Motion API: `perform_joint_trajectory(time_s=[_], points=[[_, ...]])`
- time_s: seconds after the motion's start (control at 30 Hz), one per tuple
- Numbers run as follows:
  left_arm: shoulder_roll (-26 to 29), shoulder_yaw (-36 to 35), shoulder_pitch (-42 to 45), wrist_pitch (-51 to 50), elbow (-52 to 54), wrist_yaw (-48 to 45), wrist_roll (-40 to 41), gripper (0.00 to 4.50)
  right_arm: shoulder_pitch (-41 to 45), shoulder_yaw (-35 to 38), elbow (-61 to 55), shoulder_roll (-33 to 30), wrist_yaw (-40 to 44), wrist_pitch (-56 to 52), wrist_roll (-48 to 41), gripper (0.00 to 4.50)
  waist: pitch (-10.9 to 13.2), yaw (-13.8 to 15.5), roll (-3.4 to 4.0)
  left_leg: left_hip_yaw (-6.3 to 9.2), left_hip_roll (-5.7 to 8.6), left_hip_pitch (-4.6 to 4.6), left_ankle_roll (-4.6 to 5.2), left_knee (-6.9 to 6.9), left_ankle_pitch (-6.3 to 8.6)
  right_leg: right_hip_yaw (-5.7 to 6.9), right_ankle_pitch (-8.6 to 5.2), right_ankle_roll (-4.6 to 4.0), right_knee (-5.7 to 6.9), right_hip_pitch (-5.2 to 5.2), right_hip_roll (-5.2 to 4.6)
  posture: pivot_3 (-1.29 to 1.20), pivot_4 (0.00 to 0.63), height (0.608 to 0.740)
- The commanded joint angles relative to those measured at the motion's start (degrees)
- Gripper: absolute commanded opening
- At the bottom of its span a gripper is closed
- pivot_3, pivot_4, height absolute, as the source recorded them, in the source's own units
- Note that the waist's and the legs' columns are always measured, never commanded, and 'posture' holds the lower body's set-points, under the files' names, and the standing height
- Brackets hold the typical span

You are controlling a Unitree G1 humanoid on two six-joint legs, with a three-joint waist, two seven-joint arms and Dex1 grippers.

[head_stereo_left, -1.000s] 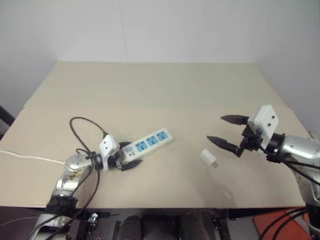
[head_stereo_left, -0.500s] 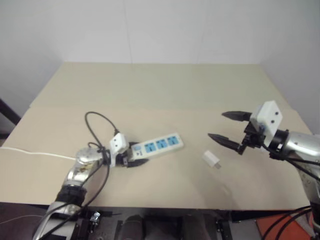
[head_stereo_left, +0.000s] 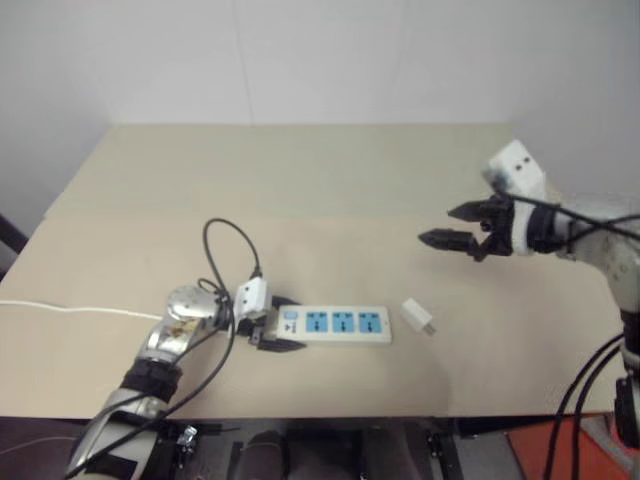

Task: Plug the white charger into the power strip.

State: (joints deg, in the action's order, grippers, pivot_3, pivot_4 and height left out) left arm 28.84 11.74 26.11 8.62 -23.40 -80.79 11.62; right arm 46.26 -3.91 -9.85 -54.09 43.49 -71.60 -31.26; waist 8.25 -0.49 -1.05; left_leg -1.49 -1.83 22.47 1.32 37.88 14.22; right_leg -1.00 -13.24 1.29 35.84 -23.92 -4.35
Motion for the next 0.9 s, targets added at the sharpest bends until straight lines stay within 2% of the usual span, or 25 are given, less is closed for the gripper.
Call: perform_joint_trajectory(time_s=[0.03, 0.17, 0.27, 0.4, 0.63, 0.9], points=[[0.19, -0.45, -0.82, 0.80, 0.85, 0.37, 0.27, 3.32, 7.32, -6.54, 1.55, -1.71, 0.03, -11.75, 0.26, 4.50, -0.01, 0.03, 0.02, 0.00, 0.02, 0.17, 0.00, 0.00, 0.00, -0.01, 0.01, 0.00, 0.04, -0.17, -0.01, 0.00, 0.150, 0.740], [0.25, -0.96, -2.38, -0.45, 3.07, 1.15, 1.02, 3.32, 16.35, -18.12, 3.97, -2.92, 3.19, -20.13, -1.57, 4.50, -0.03, -0.13, 0.06, 0.01, 0.01, 0.29, 0.02, 0.02, 0.01, 0.00, 0.02, 0.00, 0.13, -0.36, -0.02, 0.00, 0.150, 0.740], [0.48, -1.12, -3.15, -1.20, 4.47, 1.63, 1.13, 3.32, 21.55, -25.81, 6.48, -3.45, 5.64, -20.90, -2.34, 4.50, -0.03, -0.15, 0.06, 0.03, 0.01, 0.28, 0.02, 0.02, 0.01, 0.03, 0.02, -0.01, 0.13, -0.34, -0.03, 0.00, 0.150, 0.740], [0.81, -1.31, -3.88, -2.11, 5.90, 1.94, 1.44, 3.32, 24.96, -31.91, 7.96, -2.90, 7.89, -20.90, -3.38, 4.50, -0.03, -0.19, 0.06, 0.01, 0.01, 0.26, 0.02, 0.03, 0.01, 0.01, 0.02, 0.00, 0.15, -0.35, -0.04, 0.00, 0.150, 0.740], [1.95, -1.41, -5.02, -3.18, 7.58, 1.16, 1.89, 3.32, 24.27, -37.52, 7.03, -0.45, 7.24, -20.90, -3.23, 4.50, -0.03, -0.22, 0.06, 0.02, 0.00, 0.30, 0.02, 0.03, 0.01, 0.02, 0.03, 0.00, 0.17, -0.40, -0.02, 0.00, 0.150, 0.740], [2.53, -1.41, -4.80, -3.78, 7.71, 1.14, 2.02, 3.32, 22.02, -38.17, 9.51, 3.39, 3.98, -20.79, -0.20, 4.50, -0.03, -0.25, 0.06, 0.03, -0.01, 0.28, 0.02, 0.05, 0.01, 0.03, 0.03, -0.01, 0.24, -0.40, 0.01, 0.00, 0.150, 0.740]])
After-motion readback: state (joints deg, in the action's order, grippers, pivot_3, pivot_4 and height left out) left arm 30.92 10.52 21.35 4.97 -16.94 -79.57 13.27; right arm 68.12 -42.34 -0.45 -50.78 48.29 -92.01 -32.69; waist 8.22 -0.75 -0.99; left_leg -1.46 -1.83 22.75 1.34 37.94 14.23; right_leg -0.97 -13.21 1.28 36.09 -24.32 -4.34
